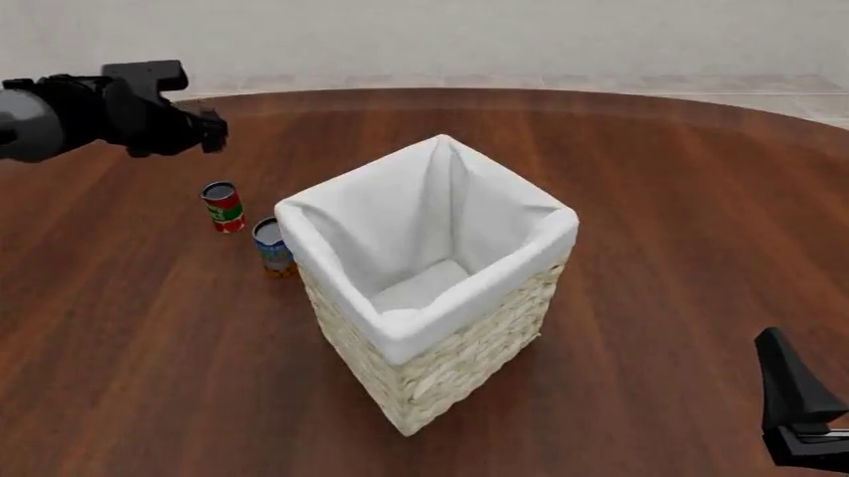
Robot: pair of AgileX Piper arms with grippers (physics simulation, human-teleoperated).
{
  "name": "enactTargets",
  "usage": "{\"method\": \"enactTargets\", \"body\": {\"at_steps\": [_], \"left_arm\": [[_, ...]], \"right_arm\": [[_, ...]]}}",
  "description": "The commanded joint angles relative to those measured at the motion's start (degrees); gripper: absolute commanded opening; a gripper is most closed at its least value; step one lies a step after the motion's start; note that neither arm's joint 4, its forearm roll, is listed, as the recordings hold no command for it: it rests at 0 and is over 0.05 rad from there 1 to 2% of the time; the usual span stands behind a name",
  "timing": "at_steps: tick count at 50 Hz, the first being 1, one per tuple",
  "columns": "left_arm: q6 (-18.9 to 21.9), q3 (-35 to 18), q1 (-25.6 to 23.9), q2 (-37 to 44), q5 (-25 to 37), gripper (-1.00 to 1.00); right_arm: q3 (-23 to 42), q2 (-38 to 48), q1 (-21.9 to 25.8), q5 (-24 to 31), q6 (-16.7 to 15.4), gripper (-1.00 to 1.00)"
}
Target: Pick up the tomato sauce, and put it in the basket.
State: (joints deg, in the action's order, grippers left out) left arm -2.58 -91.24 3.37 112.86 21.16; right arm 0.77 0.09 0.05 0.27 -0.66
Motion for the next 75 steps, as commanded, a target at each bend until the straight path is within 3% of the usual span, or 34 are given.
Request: {"method": "enactTargets", "body": {"at_steps": [1,75], "left_arm": [[-0.2,-0.4,-0.3,2.7,-0.6,1.0],[0.1,-4.4,1.4,16.0,-4.8,1.0]], "right_arm": [[0.0,0.0,0.0,0.0,0.0,1.0],[0.0,0.0,0.0,0.0,0.0,1.0]]}}
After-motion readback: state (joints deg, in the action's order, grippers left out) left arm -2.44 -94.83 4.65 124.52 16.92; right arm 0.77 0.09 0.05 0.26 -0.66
